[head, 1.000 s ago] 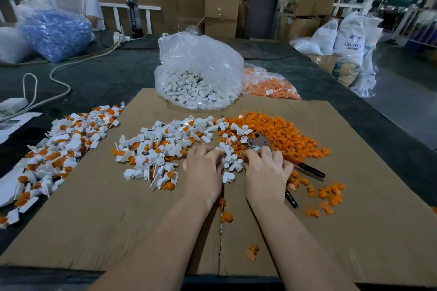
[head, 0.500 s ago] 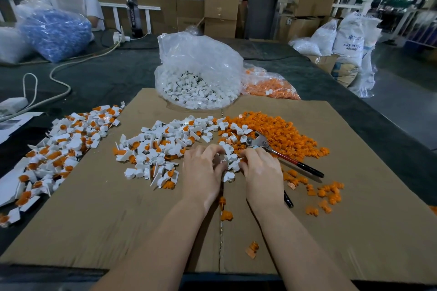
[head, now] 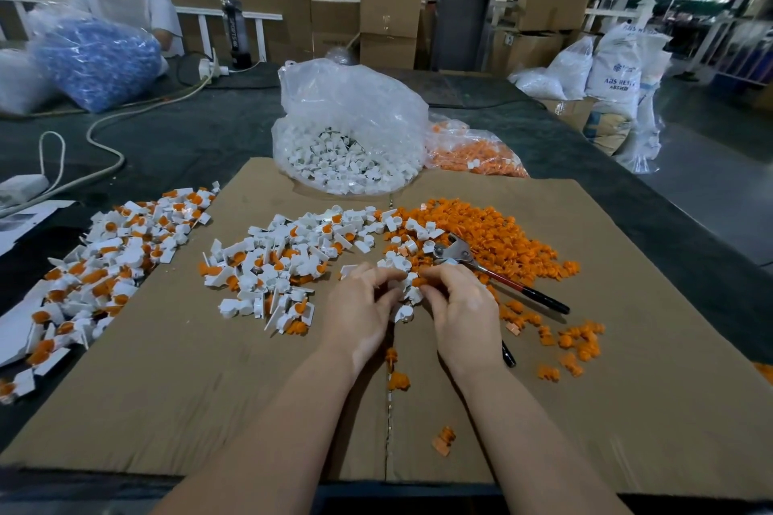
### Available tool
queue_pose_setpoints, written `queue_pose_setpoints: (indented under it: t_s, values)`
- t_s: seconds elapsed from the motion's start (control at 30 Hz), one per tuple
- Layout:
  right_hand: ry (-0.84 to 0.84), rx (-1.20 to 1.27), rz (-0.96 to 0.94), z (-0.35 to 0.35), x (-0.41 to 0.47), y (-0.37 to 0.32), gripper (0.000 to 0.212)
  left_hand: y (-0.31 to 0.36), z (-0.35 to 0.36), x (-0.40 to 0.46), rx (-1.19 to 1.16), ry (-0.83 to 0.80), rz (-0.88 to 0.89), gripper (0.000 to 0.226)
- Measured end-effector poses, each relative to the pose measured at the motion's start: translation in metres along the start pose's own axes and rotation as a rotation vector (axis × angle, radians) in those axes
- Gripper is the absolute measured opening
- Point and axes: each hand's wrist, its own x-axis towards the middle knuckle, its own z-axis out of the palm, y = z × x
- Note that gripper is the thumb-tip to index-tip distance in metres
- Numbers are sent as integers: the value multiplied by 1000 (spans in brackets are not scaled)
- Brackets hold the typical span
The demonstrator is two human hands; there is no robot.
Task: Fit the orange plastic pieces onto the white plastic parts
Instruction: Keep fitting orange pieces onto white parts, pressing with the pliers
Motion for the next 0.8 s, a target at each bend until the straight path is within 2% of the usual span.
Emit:
queue_pose_setpoints:
  t_s: [0.13, 0.2, 0.37, 0.47, 0.8]
  values:
    - [6, 15, -14, 0, -1, -1, 7, 0, -1, 1, -99, 8, -67, 30]
    - [5, 17, -18, 0, -1, -1, 6, -1, -1, 1, -146, 6, -108, 25]
    - [-14, -38, -8, 4, 0, 4, 12, -2, -2, 2, -179, -12, -112, 10]
    - [-31, -96, 17, 7, 1, 7, 16, -3, -3, 1, -187, -28, -96, 9]
    - [-62, -118, -80, 7, -1, 3, 18, -5, -2, -1, -278, -59, -122, 2]
